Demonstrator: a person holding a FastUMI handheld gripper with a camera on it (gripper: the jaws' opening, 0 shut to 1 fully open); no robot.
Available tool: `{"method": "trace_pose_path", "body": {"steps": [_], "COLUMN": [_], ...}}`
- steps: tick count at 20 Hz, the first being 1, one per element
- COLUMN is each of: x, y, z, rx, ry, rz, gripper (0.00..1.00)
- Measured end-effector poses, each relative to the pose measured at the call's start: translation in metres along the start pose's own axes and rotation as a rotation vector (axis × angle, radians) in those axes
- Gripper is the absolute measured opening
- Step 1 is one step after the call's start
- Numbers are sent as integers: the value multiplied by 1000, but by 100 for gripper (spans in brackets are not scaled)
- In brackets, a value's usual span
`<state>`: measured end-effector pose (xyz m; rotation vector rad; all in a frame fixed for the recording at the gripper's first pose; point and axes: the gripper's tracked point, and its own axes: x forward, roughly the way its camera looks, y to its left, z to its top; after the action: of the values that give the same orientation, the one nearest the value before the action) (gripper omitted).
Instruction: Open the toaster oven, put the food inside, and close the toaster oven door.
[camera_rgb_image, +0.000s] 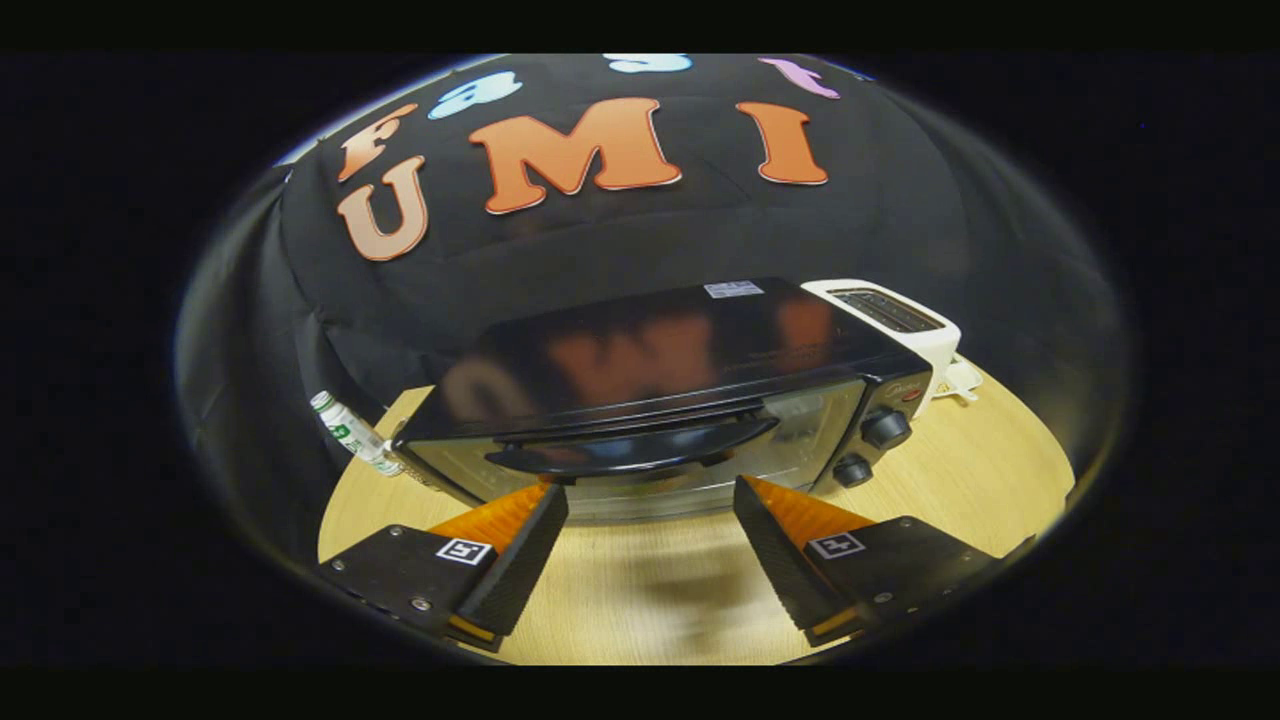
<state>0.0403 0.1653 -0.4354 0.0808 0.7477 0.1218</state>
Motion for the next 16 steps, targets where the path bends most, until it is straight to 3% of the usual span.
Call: {"method": "trace_pose_path", "body": {"steps": [5,10,16], "x": [-43,-96,-172], "y": [-19,-44,-60], "z": [21,99,198], "rx": [3,-60,-123], "ry": [-10,-147,-301], "rz": [0,-32,-12], "gripper": [99,99,99]}}
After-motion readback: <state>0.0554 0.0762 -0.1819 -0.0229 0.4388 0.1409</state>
